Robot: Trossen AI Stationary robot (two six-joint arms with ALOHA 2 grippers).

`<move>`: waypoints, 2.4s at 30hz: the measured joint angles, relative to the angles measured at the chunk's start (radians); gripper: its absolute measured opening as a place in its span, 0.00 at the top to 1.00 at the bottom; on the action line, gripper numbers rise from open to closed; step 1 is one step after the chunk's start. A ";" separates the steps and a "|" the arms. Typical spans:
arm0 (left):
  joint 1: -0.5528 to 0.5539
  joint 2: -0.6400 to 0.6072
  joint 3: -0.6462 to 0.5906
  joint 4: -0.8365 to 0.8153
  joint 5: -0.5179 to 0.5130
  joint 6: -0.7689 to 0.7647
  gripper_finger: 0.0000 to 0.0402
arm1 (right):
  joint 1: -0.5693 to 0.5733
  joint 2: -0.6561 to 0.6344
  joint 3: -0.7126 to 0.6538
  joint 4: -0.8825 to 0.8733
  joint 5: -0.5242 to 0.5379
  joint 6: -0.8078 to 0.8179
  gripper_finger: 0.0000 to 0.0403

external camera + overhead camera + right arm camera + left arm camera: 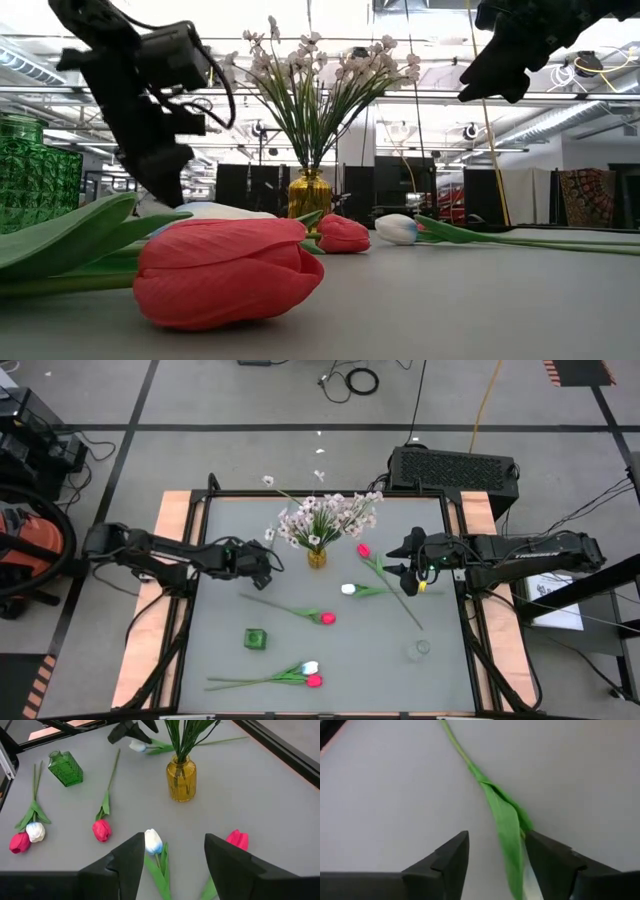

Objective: Sort flowers into vase by color
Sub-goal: Put the top left white flower into the green vase

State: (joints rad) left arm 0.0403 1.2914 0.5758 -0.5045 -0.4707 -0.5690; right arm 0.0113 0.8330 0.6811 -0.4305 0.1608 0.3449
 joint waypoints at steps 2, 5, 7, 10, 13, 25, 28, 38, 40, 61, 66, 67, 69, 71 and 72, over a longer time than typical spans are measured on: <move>-0.013 -0.033 0.000 -0.031 0.006 -0.007 0.53 | 0.000 0.000 0.000 0.000 0.000 0.001 0.51; -0.031 -0.070 0.000 -0.086 0.007 -0.041 0.56 | 0.000 0.000 0.000 0.000 0.000 0.002 0.51; -0.040 -0.089 0.000 -0.107 0.002 -0.054 0.57 | 0.000 0.000 0.000 0.000 0.000 0.007 0.51; -0.046 -0.096 0.000 -0.099 -0.045 -0.055 0.57 | 0.000 0.000 0.000 0.000 0.000 0.008 0.51; -0.046 -0.083 0.000 -0.047 -0.141 -0.080 0.58 | 0.000 0.000 0.000 0.000 0.000 0.010 0.51; -0.025 0.074 0.000 0.148 -0.152 -0.106 0.53 | 0.000 0.000 0.000 0.002 -0.001 0.028 0.51; -0.008 0.111 0.000 0.156 -0.132 -0.106 0.46 | 0.000 0.000 0.000 0.002 -0.001 0.028 0.51; 0.060 0.175 -0.037 0.258 -0.025 -0.025 0.30 | 0.000 0.000 0.000 0.002 -0.001 0.026 0.51; 0.074 0.174 -0.051 0.287 -0.003 -0.024 0.29 | 0.000 0.000 0.000 0.002 -0.001 0.026 0.51; 0.143 0.151 -0.090 0.294 0.076 0.065 0.93 | 0.000 0.000 0.000 0.002 0.000 0.017 0.51; 0.145 0.059 -0.063 0.078 0.077 0.069 0.95 | 0.000 0.000 0.000 0.005 0.000 0.010 0.51; 0.143 0.036 -0.048 0.010 0.078 0.058 0.94 | 0.000 0.000 0.000 0.007 0.000 0.010 0.51; 0.127 -0.012 -0.018 -0.104 0.079 0.021 0.93 | 0.000 0.000 0.000 0.008 0.000 0.010 0.51; 0.093 -0.066 0.007 -0.218 0.089 -0.024 0.94 | 0.000 0.000 0.000 0.009 0.000 0.010 0.51; 0.073 -0.093 0.016 -0.261 0.106 -0.041 0.94 | 0.000 0.000 0.000 0.008 0.000 0.010 0.51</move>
State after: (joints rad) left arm 0.1134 1.1985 0.5917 -0.7656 -0.3648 -0.6104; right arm 0.0113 0.8333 0.6811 -0.4221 0.1604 0.3547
